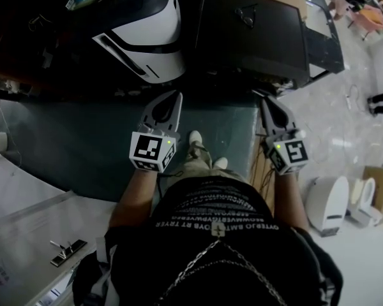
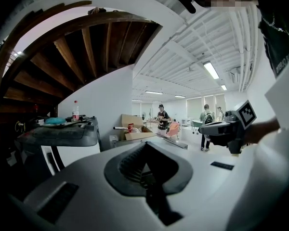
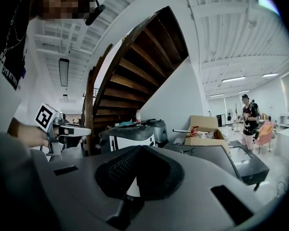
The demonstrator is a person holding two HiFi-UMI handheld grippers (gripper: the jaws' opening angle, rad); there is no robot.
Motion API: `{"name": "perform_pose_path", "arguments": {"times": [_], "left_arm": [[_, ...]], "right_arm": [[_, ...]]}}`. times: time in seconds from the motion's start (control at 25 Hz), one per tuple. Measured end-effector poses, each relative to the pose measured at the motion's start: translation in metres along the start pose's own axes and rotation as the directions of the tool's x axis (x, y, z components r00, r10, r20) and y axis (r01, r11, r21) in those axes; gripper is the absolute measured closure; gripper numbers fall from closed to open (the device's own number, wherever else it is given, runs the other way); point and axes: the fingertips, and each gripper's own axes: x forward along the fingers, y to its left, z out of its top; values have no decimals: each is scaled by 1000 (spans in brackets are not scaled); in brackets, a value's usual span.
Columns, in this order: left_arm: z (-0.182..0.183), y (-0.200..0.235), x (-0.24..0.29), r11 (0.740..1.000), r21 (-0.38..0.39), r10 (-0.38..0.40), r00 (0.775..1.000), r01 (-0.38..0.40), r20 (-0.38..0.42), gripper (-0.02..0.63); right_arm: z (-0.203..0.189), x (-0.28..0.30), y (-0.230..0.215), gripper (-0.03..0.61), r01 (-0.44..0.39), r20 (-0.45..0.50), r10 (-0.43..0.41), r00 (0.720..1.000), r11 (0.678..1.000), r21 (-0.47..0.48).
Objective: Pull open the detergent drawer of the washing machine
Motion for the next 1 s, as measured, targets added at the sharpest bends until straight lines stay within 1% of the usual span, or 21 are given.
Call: {"name": "perform_pose_path", "arguments": {"times": [0.12,0.28,0.56,1.0], "left_arm": [[3,13,12,1000,-3,-7,1000,7,1,610],[10,25,28,1000,6,-24,1000,24,6,609],[14,46,57,999,7,-54,998,54,17,609],[16,97,102,996,8,-91,996,91,15,609]], "right_arm": [[1,13,-7,575,16,-5,-17,1000,1000,-14],[7,27,-8,575,18,-2,-18,1000,1000,-6],[14,55,-20,575,48,-12,-48,999,999,-3],[22,116,-32,577,86,-22,-86,996,996,-1]]}}
